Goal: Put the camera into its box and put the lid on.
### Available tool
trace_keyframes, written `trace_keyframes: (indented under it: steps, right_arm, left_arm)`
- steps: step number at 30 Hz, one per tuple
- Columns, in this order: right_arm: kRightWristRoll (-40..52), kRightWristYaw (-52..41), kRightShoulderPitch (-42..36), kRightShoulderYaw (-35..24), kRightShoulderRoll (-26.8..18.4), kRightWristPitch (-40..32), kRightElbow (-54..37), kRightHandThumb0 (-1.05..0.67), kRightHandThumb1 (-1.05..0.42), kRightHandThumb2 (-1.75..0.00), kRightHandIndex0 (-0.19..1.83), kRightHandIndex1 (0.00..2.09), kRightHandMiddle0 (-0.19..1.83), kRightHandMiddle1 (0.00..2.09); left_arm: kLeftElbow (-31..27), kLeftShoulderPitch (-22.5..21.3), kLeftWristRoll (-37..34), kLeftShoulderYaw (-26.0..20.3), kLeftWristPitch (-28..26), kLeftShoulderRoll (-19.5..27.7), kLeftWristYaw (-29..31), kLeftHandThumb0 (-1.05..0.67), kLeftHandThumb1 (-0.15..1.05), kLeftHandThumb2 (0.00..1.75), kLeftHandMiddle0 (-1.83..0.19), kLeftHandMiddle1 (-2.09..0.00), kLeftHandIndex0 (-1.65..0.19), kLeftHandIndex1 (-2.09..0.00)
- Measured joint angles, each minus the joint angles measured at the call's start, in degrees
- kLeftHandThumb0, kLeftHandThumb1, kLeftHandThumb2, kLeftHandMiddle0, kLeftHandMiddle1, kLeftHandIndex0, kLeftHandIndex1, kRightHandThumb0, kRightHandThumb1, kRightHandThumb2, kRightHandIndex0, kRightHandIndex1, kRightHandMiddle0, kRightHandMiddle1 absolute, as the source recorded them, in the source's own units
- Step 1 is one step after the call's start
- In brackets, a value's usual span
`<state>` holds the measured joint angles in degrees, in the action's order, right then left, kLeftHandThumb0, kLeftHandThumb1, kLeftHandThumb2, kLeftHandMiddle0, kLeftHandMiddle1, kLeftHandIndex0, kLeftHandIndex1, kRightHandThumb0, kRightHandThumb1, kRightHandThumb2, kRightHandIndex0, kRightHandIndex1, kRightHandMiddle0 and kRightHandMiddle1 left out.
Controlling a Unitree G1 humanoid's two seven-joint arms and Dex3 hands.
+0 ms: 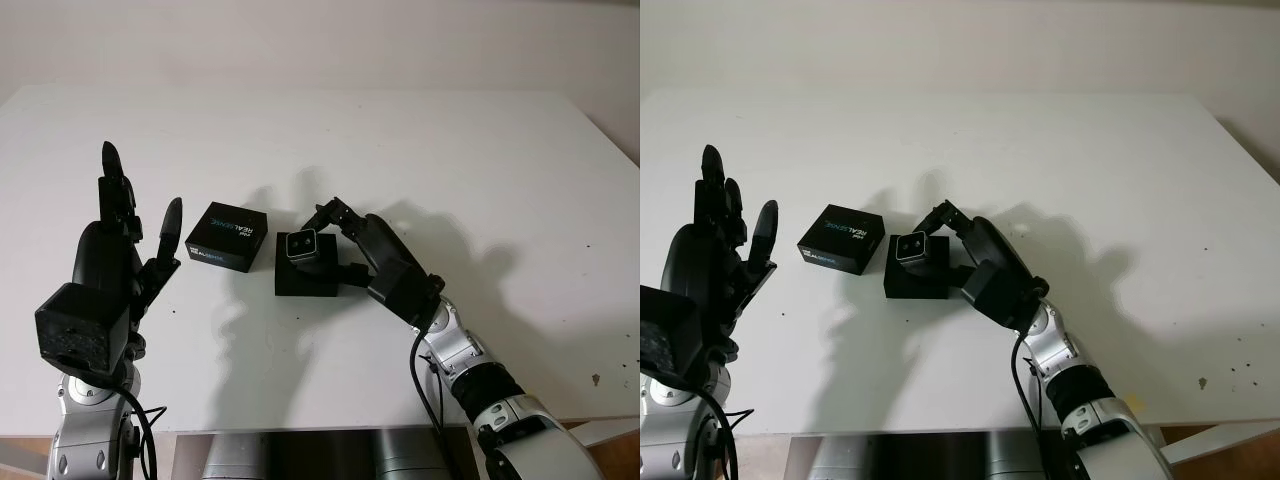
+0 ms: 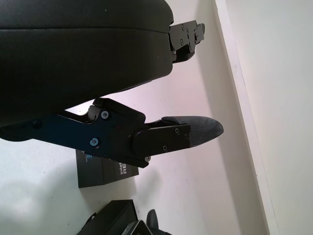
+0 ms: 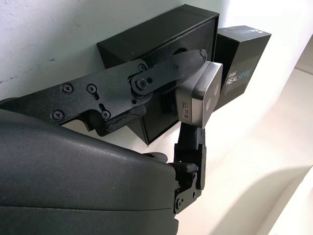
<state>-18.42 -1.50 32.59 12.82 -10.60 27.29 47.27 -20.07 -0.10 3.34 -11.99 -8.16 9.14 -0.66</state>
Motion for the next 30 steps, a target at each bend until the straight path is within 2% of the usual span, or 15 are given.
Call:
trace_keyframes:
  steps: [9, 30]
  right_arm:
    - [1.78, -3.49, 0.02, -0.64, -1.24, 1.42, 0.43, -0.41, -0.96, -0.05, 0.30, 0.05, 0.31, 1.58]
    - [1.55, -2.67, -0.20, -0.47, -1.20, 1.93, 0.73, -0.42, -0.97, -0.05, 0.29, 0.05, 0.30, 1.62]
  left_arm:
    - [0.00, 0.00, -0.11, -0.08, 0.00, 0.04, 0.18, -0.59, 1.05, 0.50, 0.18, -0.05, 0.19, 0.00]
    - [0.00, 0.00, -0.03, -0.14, -0.08, 0.10, 0.12, -0.59, 1.05, 0.49, 0.17, -0.05, 0.19, -0.01]
